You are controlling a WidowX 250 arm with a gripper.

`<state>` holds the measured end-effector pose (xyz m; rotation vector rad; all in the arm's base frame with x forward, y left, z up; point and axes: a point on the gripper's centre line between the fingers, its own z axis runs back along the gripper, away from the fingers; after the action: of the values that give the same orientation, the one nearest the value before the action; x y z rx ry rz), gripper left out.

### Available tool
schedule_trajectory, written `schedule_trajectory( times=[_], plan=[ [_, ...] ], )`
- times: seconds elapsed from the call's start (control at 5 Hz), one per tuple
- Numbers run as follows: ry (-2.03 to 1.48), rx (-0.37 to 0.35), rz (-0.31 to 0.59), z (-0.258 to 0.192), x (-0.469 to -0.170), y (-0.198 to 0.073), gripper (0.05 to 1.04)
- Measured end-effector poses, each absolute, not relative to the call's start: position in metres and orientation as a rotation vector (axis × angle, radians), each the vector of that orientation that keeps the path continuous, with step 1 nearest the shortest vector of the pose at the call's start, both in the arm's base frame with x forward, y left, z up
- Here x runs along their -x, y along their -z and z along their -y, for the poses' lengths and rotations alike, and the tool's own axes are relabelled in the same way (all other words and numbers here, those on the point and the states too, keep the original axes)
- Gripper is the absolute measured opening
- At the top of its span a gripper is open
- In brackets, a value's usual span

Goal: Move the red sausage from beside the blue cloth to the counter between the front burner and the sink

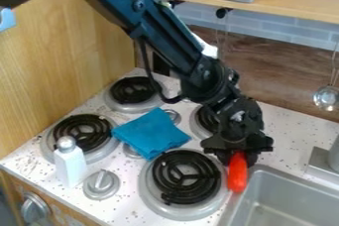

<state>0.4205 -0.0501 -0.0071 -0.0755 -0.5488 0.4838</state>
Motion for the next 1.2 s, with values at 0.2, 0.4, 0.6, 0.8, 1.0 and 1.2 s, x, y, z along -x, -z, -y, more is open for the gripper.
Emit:
schedule_trajectory(
  times=[0.2, 0.4, 0.6, 0.8, 1.0, 1.2],
  plan=[
    [-0.488, 0.058, 0.563, 0.047, -0.423, 0.010, 0.608],
    [-0.470, 0.060, 0.574, 0.046, -0.424, 0.011, 0.860],
    [-0.465, 0.062, 0.576, 0.043, -0.421, 0.010, 0.967],
    [-0.492, 0.081, 0.566, 0.034, -0.414, -0.001, 0.967],
    [-0.575, 0.090, 0.533, 0.009, -0.401, -0.017, 0.984],
    [-0.584, 0.124, 0.529, 0.006, -0.391, -0.044, 0.991]
  ],
)
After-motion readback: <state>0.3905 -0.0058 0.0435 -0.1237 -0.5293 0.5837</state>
